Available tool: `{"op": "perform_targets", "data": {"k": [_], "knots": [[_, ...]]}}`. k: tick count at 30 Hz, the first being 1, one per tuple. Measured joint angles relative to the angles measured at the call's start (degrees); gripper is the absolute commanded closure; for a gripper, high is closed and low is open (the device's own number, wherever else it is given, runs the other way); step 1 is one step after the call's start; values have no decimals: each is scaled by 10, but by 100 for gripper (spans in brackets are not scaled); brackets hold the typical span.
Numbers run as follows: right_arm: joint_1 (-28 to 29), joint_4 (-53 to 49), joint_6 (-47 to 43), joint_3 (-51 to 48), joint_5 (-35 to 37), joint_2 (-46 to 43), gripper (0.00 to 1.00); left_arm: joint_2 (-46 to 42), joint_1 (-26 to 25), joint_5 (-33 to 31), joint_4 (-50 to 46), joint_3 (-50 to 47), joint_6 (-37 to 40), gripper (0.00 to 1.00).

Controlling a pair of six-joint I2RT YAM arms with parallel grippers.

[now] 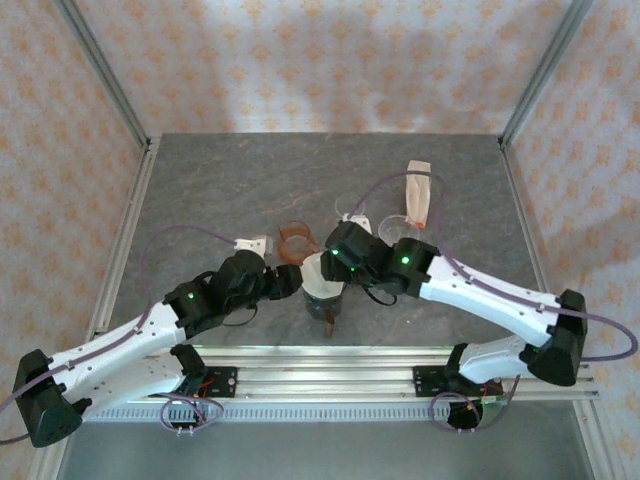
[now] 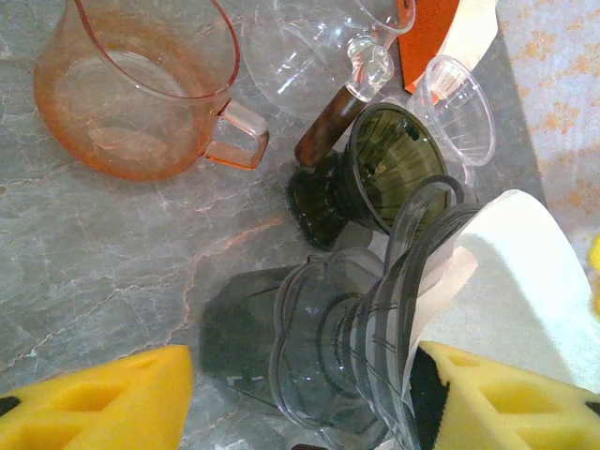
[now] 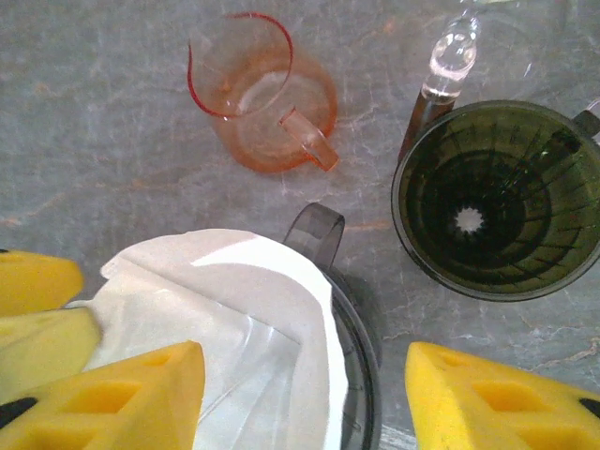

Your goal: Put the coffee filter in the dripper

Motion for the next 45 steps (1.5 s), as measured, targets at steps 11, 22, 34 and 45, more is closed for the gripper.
{"op": "perform_targets", "data": {"k": [11, 22, 34, 45], "knots": [[0, -73, -27, 49, -3, 97, 40, -2, 0, 0, 6, -5, -4, 36], [-2, -88, -41, 52, -4, 148, 40, -2, 0, 1, 7, -5, -6, 36], [-3, -86, -44, 51, -9, 159, 40, -4, 0, 5, 13, -10, -11, 27], [-3, -78, -44, 45, -12, 159, 40, -38, 0, 17, 45, -29, -17, 12]]}}
